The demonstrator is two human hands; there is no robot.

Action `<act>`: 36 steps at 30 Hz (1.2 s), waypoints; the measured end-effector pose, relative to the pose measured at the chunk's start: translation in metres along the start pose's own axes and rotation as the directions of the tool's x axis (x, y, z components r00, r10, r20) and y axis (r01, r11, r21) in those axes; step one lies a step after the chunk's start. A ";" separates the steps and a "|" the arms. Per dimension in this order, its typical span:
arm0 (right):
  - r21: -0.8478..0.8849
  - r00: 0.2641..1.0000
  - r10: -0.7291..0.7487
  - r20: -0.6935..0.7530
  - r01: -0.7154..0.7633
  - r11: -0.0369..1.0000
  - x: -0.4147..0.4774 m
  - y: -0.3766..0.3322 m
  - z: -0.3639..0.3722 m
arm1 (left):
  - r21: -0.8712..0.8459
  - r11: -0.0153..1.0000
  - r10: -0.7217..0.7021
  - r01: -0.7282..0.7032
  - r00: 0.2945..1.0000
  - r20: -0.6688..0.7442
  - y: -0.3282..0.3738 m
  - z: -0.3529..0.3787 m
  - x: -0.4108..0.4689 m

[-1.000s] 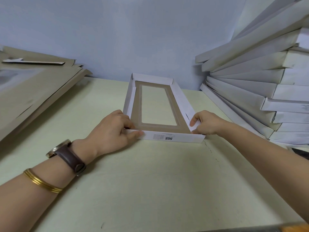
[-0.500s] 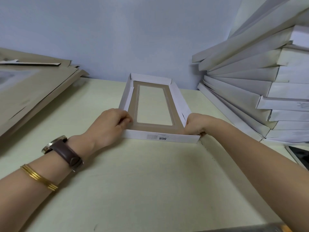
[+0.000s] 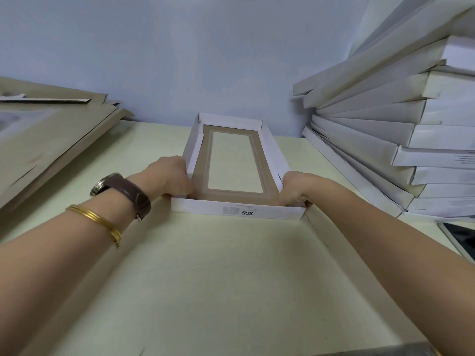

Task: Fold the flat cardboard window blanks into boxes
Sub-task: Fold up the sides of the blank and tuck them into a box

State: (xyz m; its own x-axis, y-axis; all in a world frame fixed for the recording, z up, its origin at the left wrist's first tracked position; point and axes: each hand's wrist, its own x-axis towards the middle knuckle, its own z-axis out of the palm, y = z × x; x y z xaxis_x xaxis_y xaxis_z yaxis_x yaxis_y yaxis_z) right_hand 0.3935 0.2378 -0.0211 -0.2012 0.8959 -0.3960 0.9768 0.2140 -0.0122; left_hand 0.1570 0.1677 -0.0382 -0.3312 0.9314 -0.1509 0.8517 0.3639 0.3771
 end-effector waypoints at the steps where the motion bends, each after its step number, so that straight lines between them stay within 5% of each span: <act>1: -0.013 1.000 -0.006 0.000 0.006 1.000 0.000 0.000 0.000 | -0.011 1.000 -0.016 0.016 1.000 0.010 0.003 -0.001 0.001; 19: 0.015 1.000 0.014 -0.019 -0.014 1.000 0.001 -0.001 0.000 | 0.221 0.975 0.008 0.015 0.995 -0.104 0.013 0.012 0.003; 36: 0.079 0.999 0.029 -0.027 -0.026 0.997 0.007 0.003 0.003 | 0.215 0.970 0.107 -0.113 0.994 0.040 0.009 0.005 0.007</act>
State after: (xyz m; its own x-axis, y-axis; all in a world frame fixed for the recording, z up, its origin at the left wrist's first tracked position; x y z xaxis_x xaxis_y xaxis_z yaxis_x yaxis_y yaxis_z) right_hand 0.3948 0.2433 -0.0263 -0.1752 0.9119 -0.3710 0.9845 0.1589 -0.0745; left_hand 0.1642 0.1773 -0.0400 -0.2221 0.9640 -0.1462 0.9508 0.2474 0.1866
